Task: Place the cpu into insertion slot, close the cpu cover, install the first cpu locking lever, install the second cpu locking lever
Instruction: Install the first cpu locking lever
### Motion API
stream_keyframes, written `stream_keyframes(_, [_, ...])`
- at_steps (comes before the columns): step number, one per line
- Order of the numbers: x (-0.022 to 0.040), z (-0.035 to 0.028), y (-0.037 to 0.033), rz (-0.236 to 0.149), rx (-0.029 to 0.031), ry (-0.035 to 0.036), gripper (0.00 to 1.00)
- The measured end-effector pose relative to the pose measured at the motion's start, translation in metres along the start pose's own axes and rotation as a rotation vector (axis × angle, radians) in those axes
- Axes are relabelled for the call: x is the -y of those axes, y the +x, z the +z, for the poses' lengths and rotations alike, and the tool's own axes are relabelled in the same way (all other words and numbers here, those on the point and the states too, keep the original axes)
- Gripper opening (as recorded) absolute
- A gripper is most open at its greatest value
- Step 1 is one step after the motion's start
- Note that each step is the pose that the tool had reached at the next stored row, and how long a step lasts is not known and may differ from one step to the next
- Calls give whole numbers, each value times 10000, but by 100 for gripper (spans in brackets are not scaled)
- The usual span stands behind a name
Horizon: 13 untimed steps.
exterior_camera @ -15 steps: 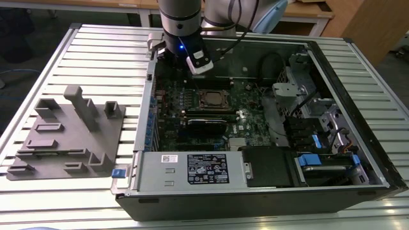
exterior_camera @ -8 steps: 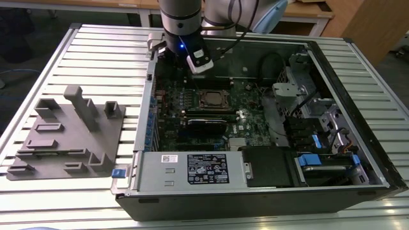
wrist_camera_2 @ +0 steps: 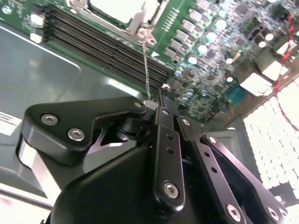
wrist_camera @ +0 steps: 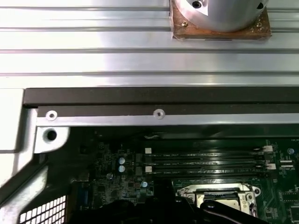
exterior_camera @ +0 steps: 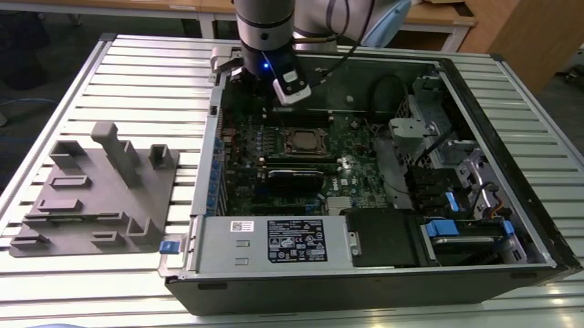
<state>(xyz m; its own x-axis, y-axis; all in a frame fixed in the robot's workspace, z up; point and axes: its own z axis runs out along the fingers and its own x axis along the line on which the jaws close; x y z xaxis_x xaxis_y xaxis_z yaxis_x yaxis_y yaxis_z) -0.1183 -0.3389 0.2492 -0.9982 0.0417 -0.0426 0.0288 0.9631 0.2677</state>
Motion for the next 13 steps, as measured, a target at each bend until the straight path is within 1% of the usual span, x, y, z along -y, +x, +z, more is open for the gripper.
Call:
stream_keyframes(6, [-6, 9, -156, 8, 3, 0, 11])
stream_keyframes(13, [-10, 16, -290, 42, 11, 2, 11])
